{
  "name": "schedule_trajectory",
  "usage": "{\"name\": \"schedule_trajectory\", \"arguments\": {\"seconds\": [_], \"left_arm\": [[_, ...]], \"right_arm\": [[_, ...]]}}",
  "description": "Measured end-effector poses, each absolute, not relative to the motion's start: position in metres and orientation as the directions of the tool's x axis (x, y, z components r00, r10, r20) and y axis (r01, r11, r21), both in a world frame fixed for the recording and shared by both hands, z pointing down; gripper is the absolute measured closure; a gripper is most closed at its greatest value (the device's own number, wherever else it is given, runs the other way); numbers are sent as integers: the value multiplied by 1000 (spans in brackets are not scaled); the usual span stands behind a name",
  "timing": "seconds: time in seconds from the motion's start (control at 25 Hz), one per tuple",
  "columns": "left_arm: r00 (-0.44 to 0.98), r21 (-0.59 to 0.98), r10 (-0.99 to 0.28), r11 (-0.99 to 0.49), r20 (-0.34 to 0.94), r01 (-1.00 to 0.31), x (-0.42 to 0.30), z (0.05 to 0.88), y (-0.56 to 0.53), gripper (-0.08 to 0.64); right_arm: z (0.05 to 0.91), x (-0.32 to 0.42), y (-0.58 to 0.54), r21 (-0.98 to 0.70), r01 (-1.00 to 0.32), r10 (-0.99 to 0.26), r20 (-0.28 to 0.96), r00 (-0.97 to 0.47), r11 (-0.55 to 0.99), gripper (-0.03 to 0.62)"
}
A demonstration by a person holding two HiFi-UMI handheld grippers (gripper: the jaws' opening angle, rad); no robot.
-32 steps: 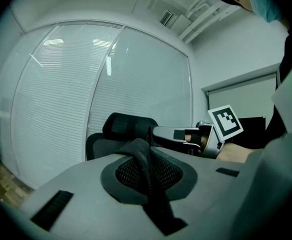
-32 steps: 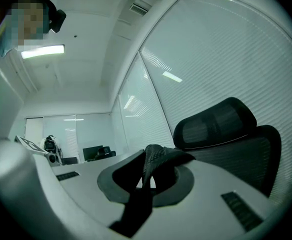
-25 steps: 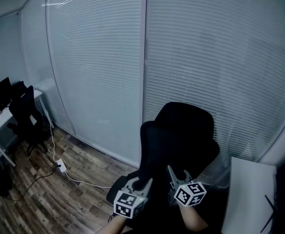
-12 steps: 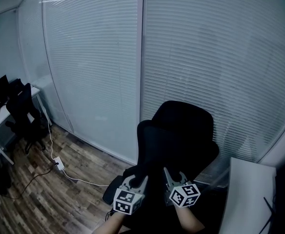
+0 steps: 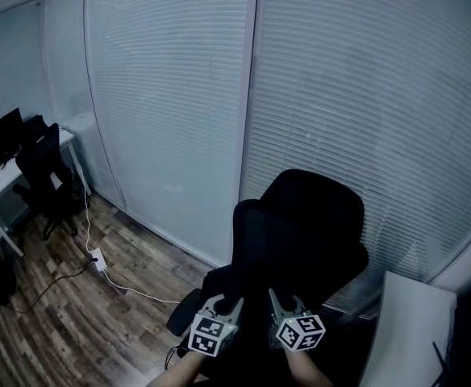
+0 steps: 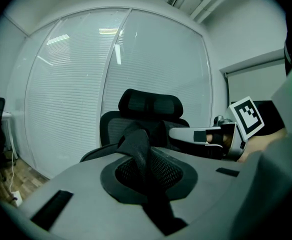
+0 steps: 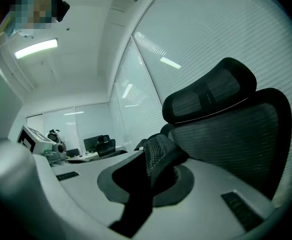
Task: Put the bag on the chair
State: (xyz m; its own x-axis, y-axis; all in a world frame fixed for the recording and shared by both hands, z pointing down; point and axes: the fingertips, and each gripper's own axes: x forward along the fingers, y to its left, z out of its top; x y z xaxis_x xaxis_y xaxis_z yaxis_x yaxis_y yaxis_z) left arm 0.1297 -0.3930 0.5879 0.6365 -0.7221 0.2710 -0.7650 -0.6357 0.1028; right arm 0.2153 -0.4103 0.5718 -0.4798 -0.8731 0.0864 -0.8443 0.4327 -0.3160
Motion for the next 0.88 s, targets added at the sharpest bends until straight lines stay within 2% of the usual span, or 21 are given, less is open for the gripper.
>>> {"name": "schedule_trajectory", "arguments": {"seconds": [0.88], "left_arm": [[613,168,-655,-611,442,-774,137,664,-380,505]], "right_arm": [[654,220,-397,-372,-857,-855,239,-461,358,531]]}}
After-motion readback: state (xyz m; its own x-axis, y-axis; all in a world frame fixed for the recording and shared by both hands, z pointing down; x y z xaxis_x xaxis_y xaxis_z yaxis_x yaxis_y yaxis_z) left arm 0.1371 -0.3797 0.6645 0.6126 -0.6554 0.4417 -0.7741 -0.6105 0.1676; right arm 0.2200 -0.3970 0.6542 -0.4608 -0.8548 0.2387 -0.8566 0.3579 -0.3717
